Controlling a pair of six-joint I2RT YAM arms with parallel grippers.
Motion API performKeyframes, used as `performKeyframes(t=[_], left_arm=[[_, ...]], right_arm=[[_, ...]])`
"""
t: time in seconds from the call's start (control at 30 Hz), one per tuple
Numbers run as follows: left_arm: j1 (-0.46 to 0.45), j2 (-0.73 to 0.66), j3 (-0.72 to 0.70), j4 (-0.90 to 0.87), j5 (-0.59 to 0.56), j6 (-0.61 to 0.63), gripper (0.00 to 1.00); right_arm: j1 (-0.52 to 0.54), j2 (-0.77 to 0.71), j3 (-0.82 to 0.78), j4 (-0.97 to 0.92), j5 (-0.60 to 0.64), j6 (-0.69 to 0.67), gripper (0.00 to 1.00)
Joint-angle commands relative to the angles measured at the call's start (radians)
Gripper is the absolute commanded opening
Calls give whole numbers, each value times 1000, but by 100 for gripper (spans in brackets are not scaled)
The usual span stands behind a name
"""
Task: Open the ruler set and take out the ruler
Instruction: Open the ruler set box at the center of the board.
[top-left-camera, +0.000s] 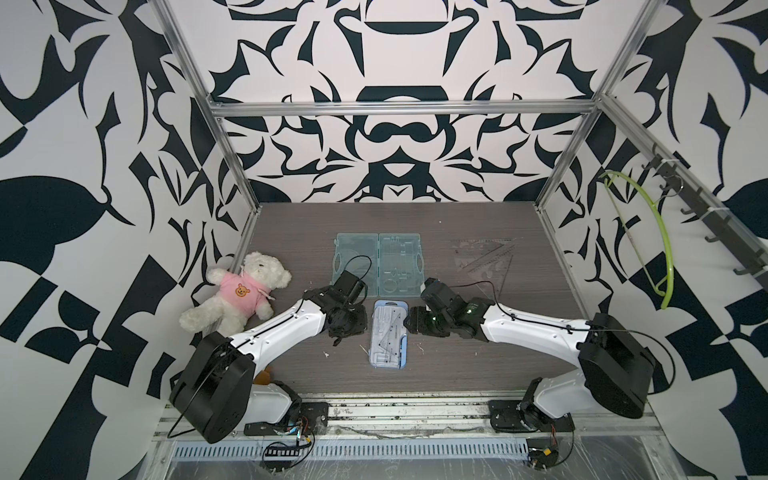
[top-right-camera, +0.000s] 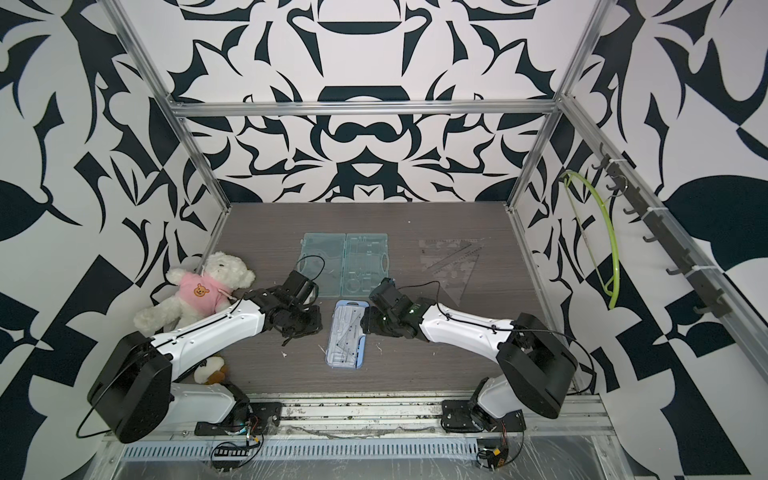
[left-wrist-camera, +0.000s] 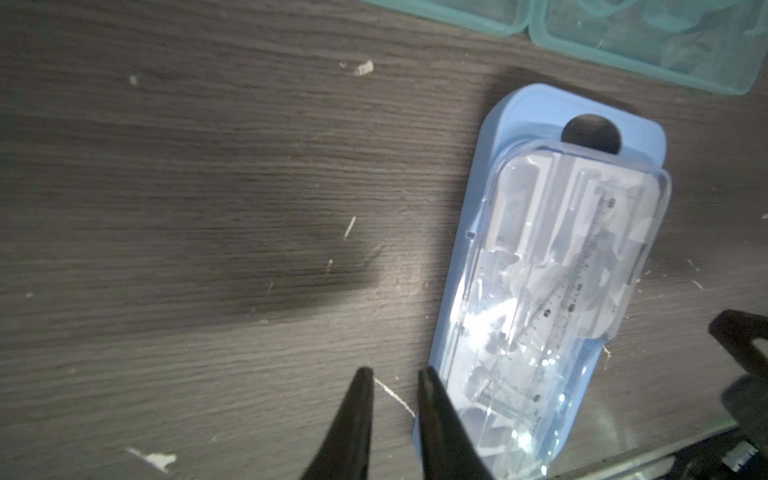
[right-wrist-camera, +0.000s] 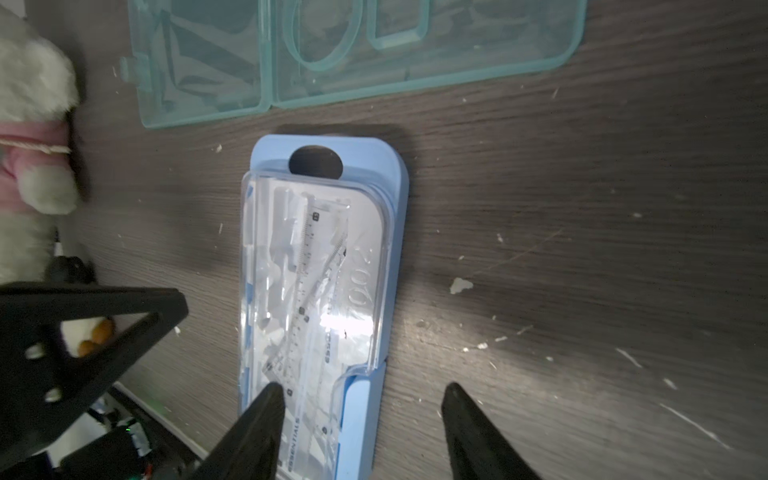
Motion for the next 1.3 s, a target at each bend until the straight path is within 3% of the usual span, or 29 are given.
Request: performKeyframes(t=[0.0,0.57,0.97,1.27], left_arm=[[4,46,28,-5,8,9,15],[5,170,53,55,52,-1,6],[4,184,50,64,52,-5,4],[3,199,55,73,58,-13,3]], right_arm=[[-23,13,-36,155,-72,26,67],[-51,128,-97,388,-140,75,67],[-52,148,-95,426,-159,97,52],[-52,118,-97,421,-155,97,50]])
